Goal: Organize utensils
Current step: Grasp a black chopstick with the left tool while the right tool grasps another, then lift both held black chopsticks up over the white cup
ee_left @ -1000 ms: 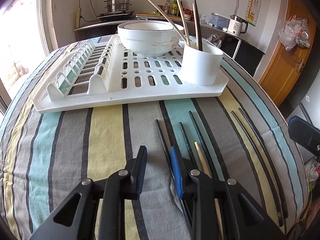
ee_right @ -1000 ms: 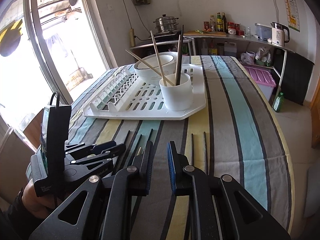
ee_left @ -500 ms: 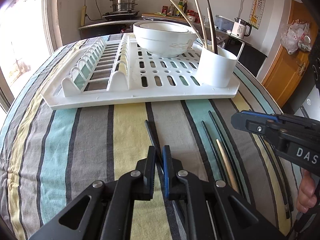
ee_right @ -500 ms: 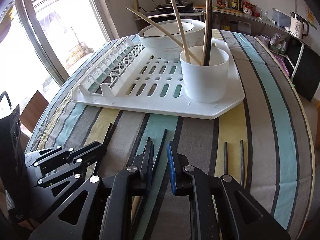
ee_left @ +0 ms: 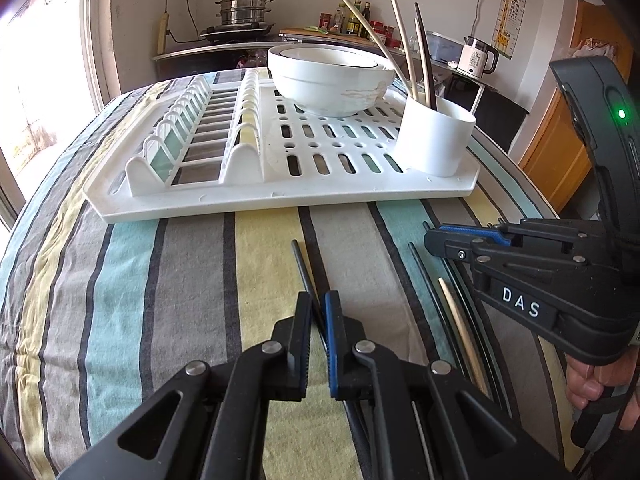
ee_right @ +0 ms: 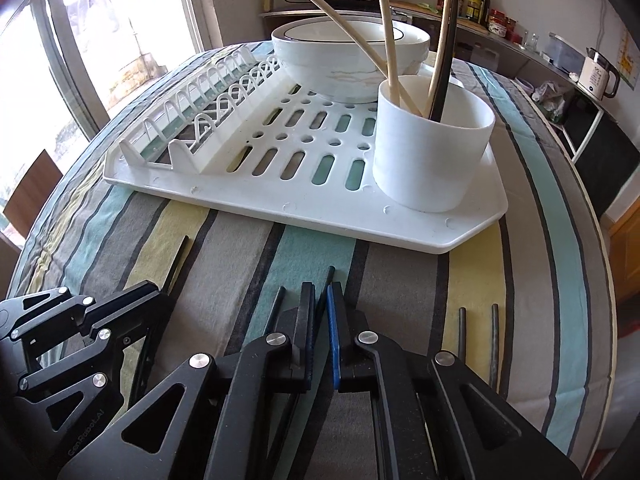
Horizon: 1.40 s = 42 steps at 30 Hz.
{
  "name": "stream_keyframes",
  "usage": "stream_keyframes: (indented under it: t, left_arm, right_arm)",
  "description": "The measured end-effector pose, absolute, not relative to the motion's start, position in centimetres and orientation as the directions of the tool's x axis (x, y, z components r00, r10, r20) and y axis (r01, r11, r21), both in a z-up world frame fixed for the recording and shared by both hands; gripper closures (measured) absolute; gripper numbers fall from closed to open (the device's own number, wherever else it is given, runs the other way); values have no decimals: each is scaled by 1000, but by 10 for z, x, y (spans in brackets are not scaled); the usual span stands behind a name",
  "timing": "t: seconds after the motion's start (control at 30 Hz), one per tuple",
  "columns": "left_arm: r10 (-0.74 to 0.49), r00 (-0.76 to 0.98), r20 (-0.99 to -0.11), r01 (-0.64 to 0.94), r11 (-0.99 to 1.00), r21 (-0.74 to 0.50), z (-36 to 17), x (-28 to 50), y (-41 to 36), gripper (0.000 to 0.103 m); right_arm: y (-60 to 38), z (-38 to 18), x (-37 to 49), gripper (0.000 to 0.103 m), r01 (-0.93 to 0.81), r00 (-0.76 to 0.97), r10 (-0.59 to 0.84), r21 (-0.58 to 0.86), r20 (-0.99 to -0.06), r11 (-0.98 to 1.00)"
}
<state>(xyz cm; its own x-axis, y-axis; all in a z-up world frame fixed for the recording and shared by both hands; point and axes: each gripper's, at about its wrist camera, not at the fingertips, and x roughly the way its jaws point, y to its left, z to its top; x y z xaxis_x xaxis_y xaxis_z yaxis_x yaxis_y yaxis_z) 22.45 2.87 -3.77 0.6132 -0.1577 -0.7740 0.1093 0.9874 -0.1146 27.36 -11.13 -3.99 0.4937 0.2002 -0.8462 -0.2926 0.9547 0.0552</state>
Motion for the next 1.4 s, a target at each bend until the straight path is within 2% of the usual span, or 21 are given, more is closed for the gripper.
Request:
stream_keyframes:
  t: [0.2,0.47,0.77,0.97,1.4]
  left_arm:
    - [-180,607,-774,112,984,-141,-32,227,31,97]
    - [-207,649,-732,144,978,-149,0,220,26,97]
    - [-237,777,-583,175,971,-161,79,190,32,98]
    - [-248,825,-509,186,968,-170,105,169,36,99]
    - [-256,834,-489,215,967,-139,108,157,29,99]
  right_arm:
    - [-126,-25,268,98,-280,525,247,109,-815,954]
    - [-148,27,242,98,-292,630,306,147,-714,945]
    - [-168,95,196,99,-313,762,343,151,-549,938]
    - [-178,116,170,100,-321,810,351,145,-470,936]
    - [-183,122,155,100,-326,836,342,113,-430,939]
